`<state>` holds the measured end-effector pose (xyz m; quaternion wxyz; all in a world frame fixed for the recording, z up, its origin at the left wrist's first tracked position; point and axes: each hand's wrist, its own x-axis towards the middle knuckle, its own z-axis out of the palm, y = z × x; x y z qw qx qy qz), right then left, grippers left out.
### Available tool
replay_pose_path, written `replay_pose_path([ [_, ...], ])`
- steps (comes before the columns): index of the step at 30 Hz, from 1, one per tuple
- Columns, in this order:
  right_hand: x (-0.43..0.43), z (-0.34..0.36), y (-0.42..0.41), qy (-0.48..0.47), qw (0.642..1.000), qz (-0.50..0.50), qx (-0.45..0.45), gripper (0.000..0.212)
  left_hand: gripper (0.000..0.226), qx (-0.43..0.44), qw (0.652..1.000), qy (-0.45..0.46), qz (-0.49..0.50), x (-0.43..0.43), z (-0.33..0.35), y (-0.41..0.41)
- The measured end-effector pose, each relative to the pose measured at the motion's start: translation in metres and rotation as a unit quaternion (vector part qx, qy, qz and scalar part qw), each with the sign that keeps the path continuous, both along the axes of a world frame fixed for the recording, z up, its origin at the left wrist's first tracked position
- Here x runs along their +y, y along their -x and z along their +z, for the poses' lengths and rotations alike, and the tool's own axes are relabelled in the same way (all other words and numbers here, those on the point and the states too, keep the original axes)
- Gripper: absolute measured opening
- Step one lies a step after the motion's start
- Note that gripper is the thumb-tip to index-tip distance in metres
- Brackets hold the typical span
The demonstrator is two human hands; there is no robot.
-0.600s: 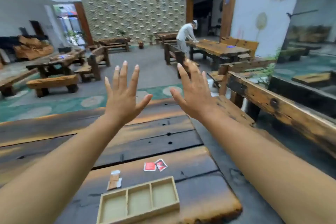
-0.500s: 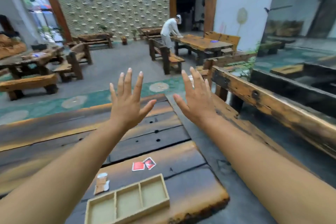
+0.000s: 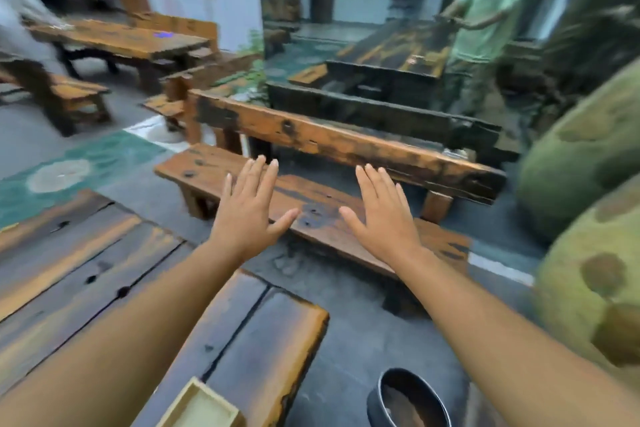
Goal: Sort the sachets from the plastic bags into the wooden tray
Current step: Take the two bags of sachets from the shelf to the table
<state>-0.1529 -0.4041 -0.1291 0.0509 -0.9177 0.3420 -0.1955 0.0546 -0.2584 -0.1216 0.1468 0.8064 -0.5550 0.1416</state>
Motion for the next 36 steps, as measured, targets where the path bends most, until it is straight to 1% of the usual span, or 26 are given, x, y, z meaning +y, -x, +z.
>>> replay_pose_path([
  [4, 0.000, -0.018, 0.062, -0.044, 0.993, -0.109, 0.014, 0.079, 0.092, 0.029, 0.991, -0.050, -0.117, -0.040, -0.018, 0.023],
  [7, 0.002, -0.025, 0.109, -0.123, 0.977, -0.168, 0.051, 0.079, 0.094, 0.029, 0.971, -0.103, -0.212, -0.075, -0.028, 0.064],
  [10, 0.005, -0.031, 0.162, -0.196, 0.951, -0.217, 0.104, 0.074, 0.084, 0.019, 0.945, -0.172, -0.279, -0.106, -0.039, 0.123],
  [12, 0.009, -0.039, 0.204, -0.226, 0.935, -0.239, 0.130, 0.067, 0.079, -0.002, 0.929, -0.209, -0.305, -0.122, -0.044, 0.167],
  [14, 0.017, -0.046, 0.250, -0.246, 0.919, -0.278, 0.135, 0.058, 0.071, -0.012, 0.908, -0.248, -0.338, -0.135, -0.047, 0.215],
  [16, 0.029, -0.051, 0.296, -0.255, 0.907, -0.313, 0.121, 0.054, 0.060, -0.012, 0.882, -0.283, -0.377, -0.147, -0.049, 0.264],
  [19, 0.047, -0.060, 0.364, -0.277, 0.887, -0.357, 0.097, 0.050, 0.046, -0.022, 0.844, -0.309, -0.437, -0.160, -0.051, 0.337],
  [23, 0.074, -0.068, 0.450, -0.303, 0.853, -0.422, 0.054, 0.048, 0.056, -0.054, 0.808, -0.323, -0.490, -0.161, -0.053, 0.442],
  [25, 0.094, -0.070, 0.487, -0.312, 0.835, -0.452, 0.029, 0.048, 0.055, -0.065, 0.784, -0.335, -0.518, -0.155, -0.057, 0.492],
  [29, 0.139, -0.071, 0.556, -0.310, 0.798, -0.517, -0.011, 0.031, 0.047, -0.078, 0.729, -0.337, -0.590, -0.147, -0.061, 0.585],
  [31, 0.162, -0.068, 0.585, -0.303, 0.773, -0.557, -0.029, 0.034, 0.044, -0.095, 0.695, -0.334, -0.629, -0.135, -0.056, 0.629],
  [34, 0.194, -0.062, 0.618, -0.295, 0.738, -0.606, -0.043, 0.040, 0.033, -0.115, 0.652, -0.320, -0.677, -0.121, -0.049, 0.686],
  [36, 0.213, -0.059, 0.638, -0.294, 0.711, -0.636, -0.059, 0.041, 0.035, -0.121, 0.625, -0.314, -0.705, -0.115, -0.048, 0.720],
])
